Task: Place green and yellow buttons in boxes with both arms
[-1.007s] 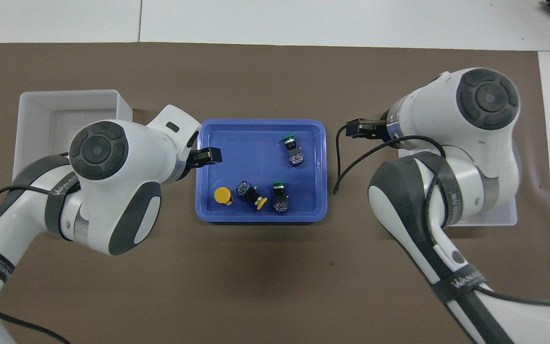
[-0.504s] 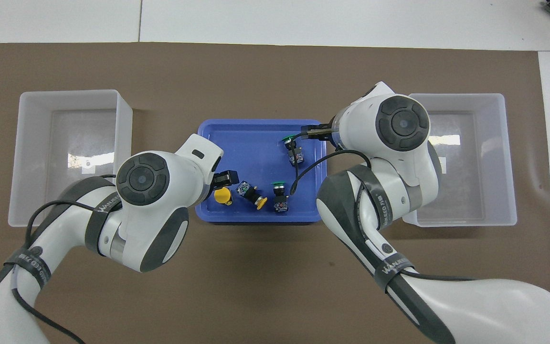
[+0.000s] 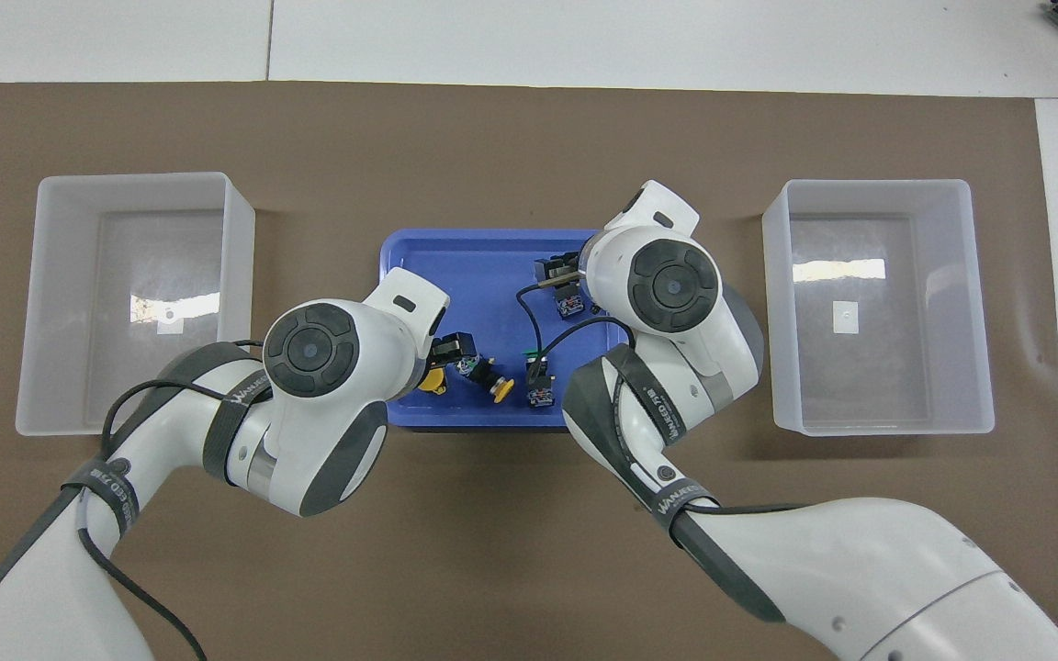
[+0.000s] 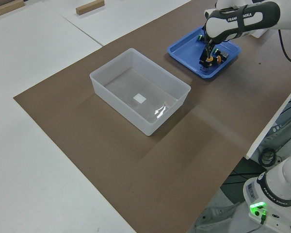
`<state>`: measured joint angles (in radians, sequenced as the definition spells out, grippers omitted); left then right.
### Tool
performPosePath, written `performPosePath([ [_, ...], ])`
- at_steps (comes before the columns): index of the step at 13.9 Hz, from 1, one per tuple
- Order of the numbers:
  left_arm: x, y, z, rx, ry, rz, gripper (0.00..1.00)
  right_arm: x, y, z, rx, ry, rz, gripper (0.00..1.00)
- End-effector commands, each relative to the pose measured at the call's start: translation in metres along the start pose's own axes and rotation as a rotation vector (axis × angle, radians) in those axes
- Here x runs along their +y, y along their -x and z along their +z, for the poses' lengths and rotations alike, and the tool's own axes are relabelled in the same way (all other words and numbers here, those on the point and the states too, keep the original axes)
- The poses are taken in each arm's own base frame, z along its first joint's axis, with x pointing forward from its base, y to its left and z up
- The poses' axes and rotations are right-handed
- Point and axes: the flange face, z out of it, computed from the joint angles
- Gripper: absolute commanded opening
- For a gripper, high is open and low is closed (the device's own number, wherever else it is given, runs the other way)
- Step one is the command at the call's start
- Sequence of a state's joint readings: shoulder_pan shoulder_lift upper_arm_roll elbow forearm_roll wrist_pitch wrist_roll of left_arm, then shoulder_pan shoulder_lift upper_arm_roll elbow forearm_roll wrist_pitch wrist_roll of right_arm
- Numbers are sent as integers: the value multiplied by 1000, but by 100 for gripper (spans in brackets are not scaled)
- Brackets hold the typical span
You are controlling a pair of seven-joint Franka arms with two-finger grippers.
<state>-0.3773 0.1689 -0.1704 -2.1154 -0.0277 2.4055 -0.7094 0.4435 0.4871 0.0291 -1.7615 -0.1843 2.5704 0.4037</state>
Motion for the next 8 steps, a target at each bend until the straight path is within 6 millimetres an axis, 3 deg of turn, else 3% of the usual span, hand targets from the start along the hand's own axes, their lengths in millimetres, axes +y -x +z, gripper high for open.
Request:
performPosePath([
  [1, -3, 4, 3, 7, 8, -13, 77, -10, 5, 8, 9, 4, -23, 100],
  [3, -3, 6, 5, 2, 4, -12, 64, -14, 14, 14, -5, 5, -35, 100],
  [5, -4, 9, 9, -5, -2, -12, 57, -15, 21, 18, -18, 7, -44, 98],
  [6, -5, 11, 11, -9, -5, -12, 56, -15, 22, 17, -18, 7, -46, 69],
  [7, -6, 12, 12, -12, -8, -12, 54, -15, 23, 18, -23, 9, -48, 28],
  [8, -5, 15, 13, -15, -10, -8, 54, -15, 23, 17, -24, 11, -45, 0],
])
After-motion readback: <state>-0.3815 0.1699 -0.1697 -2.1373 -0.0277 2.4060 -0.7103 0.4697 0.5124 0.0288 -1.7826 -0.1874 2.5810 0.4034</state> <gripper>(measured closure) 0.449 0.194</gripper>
